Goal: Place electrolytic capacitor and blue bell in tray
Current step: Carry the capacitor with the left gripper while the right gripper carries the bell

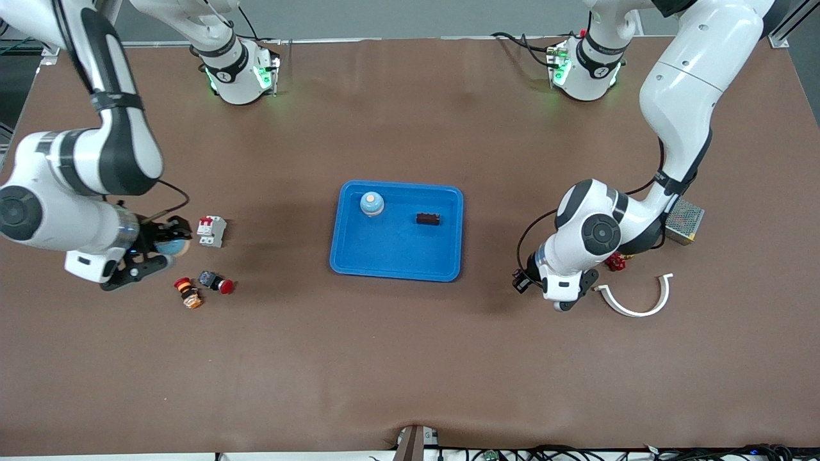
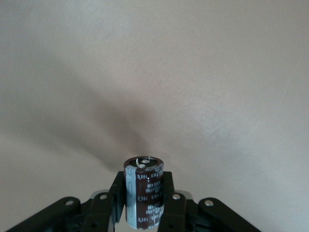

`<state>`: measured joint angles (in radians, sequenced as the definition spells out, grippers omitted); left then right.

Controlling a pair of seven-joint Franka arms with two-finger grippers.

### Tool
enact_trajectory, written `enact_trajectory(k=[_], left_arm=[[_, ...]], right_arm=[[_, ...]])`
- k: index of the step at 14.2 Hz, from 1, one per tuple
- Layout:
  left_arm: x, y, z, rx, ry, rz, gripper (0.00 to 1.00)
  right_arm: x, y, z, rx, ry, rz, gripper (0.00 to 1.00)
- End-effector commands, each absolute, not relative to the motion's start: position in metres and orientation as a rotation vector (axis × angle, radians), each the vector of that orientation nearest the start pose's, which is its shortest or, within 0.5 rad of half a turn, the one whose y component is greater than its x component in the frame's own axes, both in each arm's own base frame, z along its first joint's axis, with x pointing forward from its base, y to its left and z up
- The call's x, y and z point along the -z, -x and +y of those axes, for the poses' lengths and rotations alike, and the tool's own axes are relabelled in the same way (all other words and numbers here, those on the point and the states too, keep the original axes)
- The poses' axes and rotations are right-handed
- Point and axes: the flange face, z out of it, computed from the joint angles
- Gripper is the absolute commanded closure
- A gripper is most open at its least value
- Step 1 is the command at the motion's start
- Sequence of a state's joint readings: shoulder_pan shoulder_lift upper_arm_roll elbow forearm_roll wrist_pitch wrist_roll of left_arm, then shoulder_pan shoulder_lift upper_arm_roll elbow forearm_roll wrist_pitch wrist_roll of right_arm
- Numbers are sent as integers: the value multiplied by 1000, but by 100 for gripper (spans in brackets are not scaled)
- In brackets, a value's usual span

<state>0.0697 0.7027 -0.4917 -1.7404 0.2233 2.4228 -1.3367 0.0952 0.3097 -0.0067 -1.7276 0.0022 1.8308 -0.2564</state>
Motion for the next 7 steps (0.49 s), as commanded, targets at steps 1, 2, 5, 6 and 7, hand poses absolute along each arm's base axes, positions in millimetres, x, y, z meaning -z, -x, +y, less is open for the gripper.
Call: enact_trajectory(k=[1, 2, 5, 6, 7], left_arm=[[-239, -626, -265, -142, 2889, -1605, 100], [-241, -623, -274, -153, 2873, -1638, 100], [-253, -623, -285, -142, 2757, -1836, 100], [-259, -618, -305, -152, 2714, -1915, 100], [-265, -618, -313, -145, 2657, -2000, 100]], right_arm=[[-390, -613, 106, -318, 3061, -340, 61], [-389, -611, 127, -302, 3053, -281, 61], [-387, -603, 190, -224, 3084, -142, 61], [-385, -599, 212, -188, 3090, -90, 61], [-379, -596, 231, -170, 3094, -48, 61]])
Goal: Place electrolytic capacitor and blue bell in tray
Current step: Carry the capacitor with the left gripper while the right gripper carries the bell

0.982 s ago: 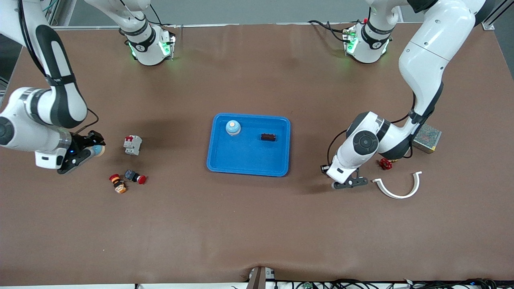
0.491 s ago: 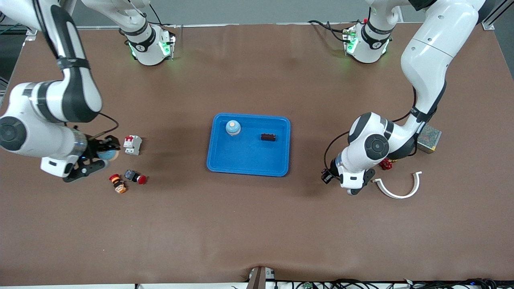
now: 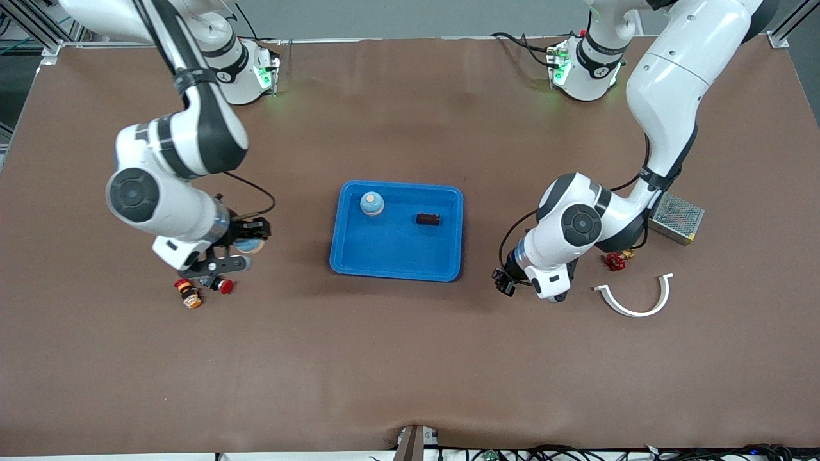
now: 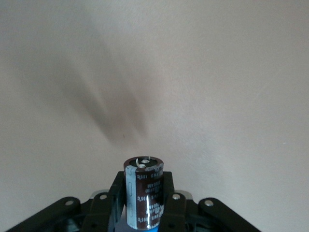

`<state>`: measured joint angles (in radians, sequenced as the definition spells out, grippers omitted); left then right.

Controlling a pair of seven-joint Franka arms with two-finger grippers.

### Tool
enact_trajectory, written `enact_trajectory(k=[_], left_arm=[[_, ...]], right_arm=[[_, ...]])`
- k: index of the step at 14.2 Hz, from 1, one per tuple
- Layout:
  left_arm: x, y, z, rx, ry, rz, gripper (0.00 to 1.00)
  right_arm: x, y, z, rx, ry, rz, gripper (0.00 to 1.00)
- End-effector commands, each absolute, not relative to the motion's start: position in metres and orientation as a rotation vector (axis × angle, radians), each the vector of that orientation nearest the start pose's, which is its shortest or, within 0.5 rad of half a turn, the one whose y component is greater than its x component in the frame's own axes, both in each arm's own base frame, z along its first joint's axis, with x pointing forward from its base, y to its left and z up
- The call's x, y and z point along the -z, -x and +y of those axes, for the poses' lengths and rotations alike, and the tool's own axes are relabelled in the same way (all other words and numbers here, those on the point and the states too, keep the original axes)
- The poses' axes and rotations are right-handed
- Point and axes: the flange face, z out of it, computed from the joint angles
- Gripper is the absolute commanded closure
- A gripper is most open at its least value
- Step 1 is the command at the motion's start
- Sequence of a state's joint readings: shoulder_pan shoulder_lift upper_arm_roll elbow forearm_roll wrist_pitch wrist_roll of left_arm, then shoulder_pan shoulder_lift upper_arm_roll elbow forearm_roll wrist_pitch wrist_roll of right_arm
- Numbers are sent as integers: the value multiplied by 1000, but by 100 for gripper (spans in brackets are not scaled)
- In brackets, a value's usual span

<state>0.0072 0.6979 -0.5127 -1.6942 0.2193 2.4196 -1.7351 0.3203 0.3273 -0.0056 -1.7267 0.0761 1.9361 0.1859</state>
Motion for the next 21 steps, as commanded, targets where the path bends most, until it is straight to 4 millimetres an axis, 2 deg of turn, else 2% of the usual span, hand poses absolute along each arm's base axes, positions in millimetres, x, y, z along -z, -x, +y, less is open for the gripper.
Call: enact_trajectory(k=[1, 3, 5, 6, 8, 9, 12, 13, 16, 18, 21], left_arm=[[-266, -615, -321, -153, 2602, -2060, 100], [-272, -609, -340, -163, 2520, -2139, 100], [-276, -600, -361, -172, 2461, -2168, 100], [-273, -597, -367, -132, 2437, -2173, 100], [-270, -589, -390, -45, 2397, -2210, 100], [-261, -581, -403, -34, 2382, -2211, 100], [-252, -560, -431, 5, 2361, -2209, 100], [-251, -556, -437, 12, 2351, -2218, 100], [-266, -560, -445, 23, 2328, -2264, 100], [-269, -553, -457, 22, 2349, -2254, 100], [-270, -556, -456, 39, 2351, -2255, 100]], right_arm=[[-374, -593, 245, -156, 3095, -22, 61], [-363, -589, 268, -131, 3096, 10, 61], [-348, -588, 278, -126, 3095, 11, 61], [-339, -584, 289, -118, 3096, 25, 61], [-317, -573, 311, -106, 3098, 45, 61], [-308, -568, 322, -94, 3096, 55, 61], [-285, -556, 337, -123, 3109, 52, 60], [-279, -552, 344, -133, 3114, 57, 60], [-265, -543, 359, -133, 3118, 55, 59], [-247, -538, 368, -133, 3123, 62, 59], [-216, -531, 383, -108, 3120, 76, 59]])
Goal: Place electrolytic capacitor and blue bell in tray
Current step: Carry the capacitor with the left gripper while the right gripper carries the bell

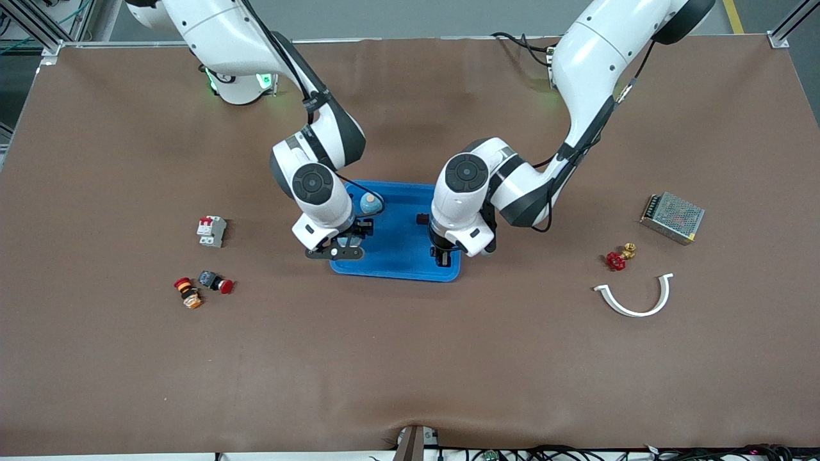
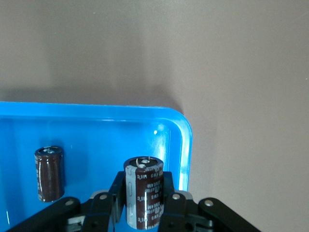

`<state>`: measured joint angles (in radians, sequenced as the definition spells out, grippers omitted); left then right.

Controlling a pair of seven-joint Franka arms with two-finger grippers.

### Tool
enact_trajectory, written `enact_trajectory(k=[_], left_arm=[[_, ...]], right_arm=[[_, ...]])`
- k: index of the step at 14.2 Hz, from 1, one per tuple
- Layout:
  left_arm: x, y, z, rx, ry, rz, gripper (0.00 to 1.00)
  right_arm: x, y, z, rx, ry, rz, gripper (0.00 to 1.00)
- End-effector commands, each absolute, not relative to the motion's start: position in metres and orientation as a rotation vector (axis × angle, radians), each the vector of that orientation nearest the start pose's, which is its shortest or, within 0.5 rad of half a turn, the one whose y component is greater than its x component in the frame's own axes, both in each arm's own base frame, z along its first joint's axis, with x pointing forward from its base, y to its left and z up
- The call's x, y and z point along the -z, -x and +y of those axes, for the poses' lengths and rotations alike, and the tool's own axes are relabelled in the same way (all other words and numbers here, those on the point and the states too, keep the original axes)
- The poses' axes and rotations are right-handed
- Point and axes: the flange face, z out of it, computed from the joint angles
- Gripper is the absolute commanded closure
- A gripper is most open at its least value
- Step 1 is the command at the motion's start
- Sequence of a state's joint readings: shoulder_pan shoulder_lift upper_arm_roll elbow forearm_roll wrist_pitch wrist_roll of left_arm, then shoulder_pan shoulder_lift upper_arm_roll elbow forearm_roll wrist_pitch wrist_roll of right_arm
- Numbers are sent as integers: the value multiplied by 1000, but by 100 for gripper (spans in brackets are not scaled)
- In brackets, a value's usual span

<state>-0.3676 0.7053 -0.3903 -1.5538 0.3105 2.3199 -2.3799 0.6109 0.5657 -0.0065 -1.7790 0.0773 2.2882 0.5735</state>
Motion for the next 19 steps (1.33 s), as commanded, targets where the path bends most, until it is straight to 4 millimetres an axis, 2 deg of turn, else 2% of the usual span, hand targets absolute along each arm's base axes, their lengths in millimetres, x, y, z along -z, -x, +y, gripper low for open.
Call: enact_trajectory(k=[1, 4, 6, 9, 10, 11, 12, 13, 14, 15, 19], left_arm=[[-268, -556, -457, 47, 2351, -2250, 100], [-260, -561, -461, 81, 2345, -2254, 100], [-253, -562, -470, 74, 2351, -2254, 100], [-240, -564, -468, 72, 2333, -2250, 100], [-237, -563, -469, 69, 2330, -2249, 100], [-235, -562, -470, 73, 2327, -2249, 100], [-231, -558, -473, 84, 2317, -2249, 100], [-225, -558, -473, 106, 2307, -2250, 100], [-224, -558, -478, 118, 2309, -2252, 100], [-219, -560, -479, 119, 2304, -2254, 100], [-205, -556, -493, 116, 2315, -2247, 100]], right_arm=[[-211, -526, 391, -101, 3120, 76, 59], [-193, -516, 405, -85, 3118, 104, 59], [-191, -515, 406, -81, 3117, 102, 59], [-189, -516, 405, -84, 3119, 106, 59], [-189, -515, 405, -87, 3120, 104, 54], [-188, -515, 404, -89, 3122, 104, 40], [-189, -516, 403, -92, 3124, 104, 4], [-191, -519, 399, -96, 3129, 106, 0], [-196, -516, 401, -97, 3133, 87, 0], [-213, -514, 402, -131, 3147, 81, 0], [-300, -512, 387, -193, 3161, 40, 0]])
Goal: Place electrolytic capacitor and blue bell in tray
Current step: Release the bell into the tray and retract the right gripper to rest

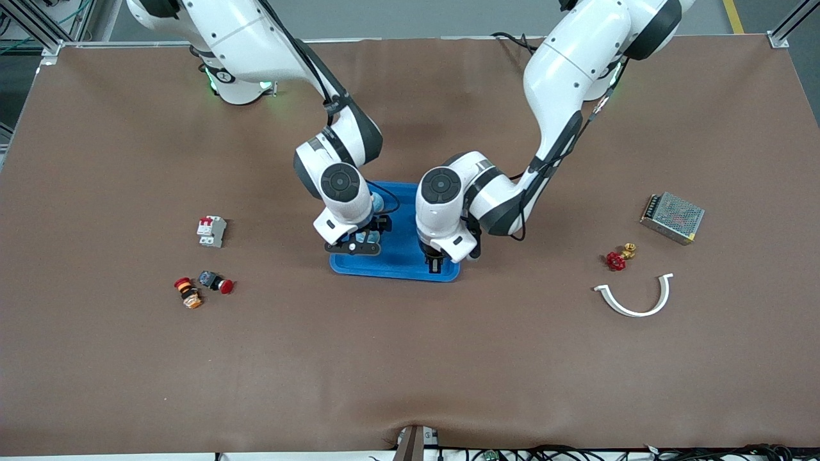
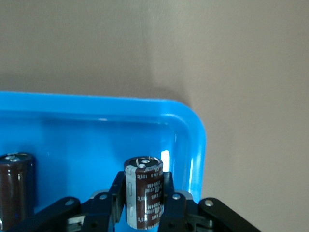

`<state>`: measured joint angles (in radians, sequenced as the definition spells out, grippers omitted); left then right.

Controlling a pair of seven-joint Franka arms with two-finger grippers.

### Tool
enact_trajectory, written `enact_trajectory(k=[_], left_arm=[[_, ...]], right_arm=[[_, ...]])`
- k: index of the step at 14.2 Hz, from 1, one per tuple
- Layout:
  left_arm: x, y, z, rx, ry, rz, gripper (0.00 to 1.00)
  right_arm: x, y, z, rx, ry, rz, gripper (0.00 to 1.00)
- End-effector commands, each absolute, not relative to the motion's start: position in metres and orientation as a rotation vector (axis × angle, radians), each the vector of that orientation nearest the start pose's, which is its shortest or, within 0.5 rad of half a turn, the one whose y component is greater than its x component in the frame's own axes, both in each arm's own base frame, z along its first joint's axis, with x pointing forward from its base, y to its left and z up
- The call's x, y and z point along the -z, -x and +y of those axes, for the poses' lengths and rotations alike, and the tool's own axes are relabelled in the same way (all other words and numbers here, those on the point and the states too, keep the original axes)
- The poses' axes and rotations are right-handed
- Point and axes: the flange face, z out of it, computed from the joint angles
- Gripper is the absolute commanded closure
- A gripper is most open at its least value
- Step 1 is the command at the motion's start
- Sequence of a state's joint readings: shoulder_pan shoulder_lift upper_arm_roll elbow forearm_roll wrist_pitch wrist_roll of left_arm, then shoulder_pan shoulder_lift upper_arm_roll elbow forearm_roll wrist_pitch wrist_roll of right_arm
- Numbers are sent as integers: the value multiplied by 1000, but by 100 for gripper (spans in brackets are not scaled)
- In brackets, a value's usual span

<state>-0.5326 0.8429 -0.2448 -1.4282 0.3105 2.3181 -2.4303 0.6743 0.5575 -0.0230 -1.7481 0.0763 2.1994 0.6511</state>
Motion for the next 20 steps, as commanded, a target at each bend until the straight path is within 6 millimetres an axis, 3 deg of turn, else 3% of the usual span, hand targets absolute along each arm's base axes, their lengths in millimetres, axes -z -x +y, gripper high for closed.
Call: enact_trajectory(k=[1, 5, 8, 10, 14, 20], left_arm=[[-205, -556, -494, 117, 2310, -2254, 100], [-199, -552, -498, 110, 2310, -2252, 100], [-199, -546, -504, 109, 2320, -2240, 100], [-199, -538, -511, 105, 2331, -2226, 100], [-200, -535, -512, 103, 2334, -2221, 100], [-180, -520, -507, 95, 2319, -2168, 100]], right_arm=[[-326, -512, 377, -208, 3160, 13, 0], [-436, -495, 337, -257, 3155, -28, 0], [-514, -480, 279, -283, 3133, -125, 0], [-553, -473, 236, -283, 3110, -210, 0], [-601, -458, 166, -202, 3176, -316, 0], [-621, -482, 6, -124, 3135, -98, 0]])
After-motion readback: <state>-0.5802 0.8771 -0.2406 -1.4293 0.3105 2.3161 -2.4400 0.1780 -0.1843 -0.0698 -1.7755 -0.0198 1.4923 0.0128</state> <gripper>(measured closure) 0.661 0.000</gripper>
